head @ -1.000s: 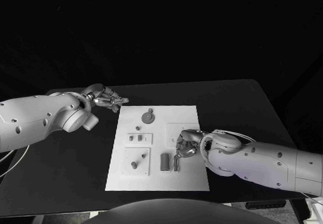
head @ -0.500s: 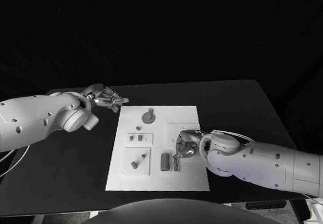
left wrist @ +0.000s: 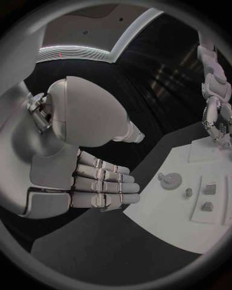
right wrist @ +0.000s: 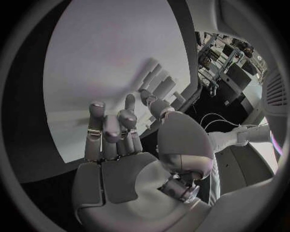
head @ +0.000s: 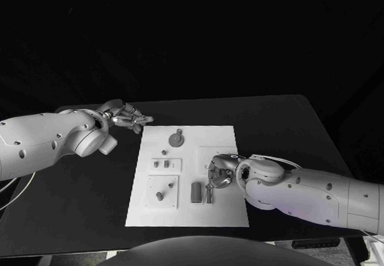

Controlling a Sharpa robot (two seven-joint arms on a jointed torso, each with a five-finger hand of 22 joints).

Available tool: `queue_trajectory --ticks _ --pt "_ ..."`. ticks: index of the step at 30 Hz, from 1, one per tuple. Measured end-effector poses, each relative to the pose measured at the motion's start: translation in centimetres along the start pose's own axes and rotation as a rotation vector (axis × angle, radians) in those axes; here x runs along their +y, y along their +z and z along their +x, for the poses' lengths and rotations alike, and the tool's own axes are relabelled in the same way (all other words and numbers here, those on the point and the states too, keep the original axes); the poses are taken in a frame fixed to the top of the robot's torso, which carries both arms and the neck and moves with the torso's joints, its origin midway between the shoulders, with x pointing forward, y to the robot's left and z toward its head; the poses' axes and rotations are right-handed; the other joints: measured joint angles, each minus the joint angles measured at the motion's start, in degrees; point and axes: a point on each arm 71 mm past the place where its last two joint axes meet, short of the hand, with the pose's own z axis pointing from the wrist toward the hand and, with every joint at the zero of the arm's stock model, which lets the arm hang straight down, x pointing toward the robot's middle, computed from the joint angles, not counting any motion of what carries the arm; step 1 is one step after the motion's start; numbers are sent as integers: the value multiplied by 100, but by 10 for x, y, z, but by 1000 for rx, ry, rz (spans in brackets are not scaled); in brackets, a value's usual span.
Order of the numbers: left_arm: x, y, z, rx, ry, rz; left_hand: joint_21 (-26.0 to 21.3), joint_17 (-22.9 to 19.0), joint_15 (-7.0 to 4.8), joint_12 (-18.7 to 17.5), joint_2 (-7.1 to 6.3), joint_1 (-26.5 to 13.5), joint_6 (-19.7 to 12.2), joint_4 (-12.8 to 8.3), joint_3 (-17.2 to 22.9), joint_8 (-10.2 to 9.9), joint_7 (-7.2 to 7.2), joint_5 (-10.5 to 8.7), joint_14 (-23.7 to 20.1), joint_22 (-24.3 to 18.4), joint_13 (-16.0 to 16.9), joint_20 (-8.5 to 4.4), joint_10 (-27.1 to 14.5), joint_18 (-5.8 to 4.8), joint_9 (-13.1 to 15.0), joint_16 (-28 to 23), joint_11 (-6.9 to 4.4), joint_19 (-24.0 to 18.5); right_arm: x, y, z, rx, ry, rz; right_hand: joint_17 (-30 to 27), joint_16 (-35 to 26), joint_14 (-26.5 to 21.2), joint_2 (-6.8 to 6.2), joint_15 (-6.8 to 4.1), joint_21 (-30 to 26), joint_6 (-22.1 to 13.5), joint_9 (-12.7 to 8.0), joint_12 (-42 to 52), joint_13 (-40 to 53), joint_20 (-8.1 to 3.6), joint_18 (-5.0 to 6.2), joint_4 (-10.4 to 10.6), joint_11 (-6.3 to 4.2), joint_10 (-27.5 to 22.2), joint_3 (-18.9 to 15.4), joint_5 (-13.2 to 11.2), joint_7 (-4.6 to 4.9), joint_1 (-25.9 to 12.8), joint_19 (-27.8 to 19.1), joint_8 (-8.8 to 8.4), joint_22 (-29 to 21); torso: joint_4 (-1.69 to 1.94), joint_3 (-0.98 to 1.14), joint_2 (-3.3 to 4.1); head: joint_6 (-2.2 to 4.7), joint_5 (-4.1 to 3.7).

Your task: Assemble the parts on the task board

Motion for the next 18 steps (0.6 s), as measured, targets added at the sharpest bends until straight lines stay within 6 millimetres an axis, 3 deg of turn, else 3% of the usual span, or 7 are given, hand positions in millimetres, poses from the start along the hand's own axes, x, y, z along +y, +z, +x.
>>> queue_trajectory --ticks 9,18 --pt "0 0 0 -2 1 0 0 0 0 0 0 0 0 0 0 0 0 0 0 0 0 0 0 0 0 0 0 0 -9 -1 0 -36 94 1 50 0 0 -12 0 0 -1 59 0 12 0 0 25 0 0 -29 1 -1 55 -1 28 0 2 4 1 0 1" --pt "0 0 0 -5 1 1 0 5 0 0 0 0 0 0 0 0 0 0 0 0 0 0 0 0 1 0 0 0 -14 -7 -6 -122 233 -36 -7 0 0 -173 0 -23 -37 113 -22 11 1 0 142 -19 -23 -145 1 33 -227 -1 28 0 -2 8 3 0 15"
